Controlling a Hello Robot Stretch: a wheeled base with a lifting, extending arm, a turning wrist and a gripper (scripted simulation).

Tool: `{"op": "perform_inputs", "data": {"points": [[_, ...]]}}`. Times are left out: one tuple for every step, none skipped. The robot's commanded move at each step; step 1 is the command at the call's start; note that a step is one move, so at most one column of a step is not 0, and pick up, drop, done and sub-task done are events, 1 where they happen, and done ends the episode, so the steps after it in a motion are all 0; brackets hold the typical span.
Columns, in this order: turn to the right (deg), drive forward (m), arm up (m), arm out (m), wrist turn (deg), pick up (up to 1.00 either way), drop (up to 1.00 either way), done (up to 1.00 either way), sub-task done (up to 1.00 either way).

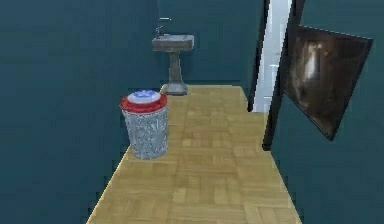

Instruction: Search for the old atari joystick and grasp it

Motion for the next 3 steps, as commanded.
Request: {"op": "perform_inputs", "data": {"points": [[6.0,0.0,0.0,0.0,0.0,0.0,0.0,0.0,0.0],[0.0,1.0,0.0,0.0,0.0,0.0,0.0,0.0,0.0],[3.0,0.0,0.0,0.0,0.0,0.0,0.0,0.0,0.0]]}}
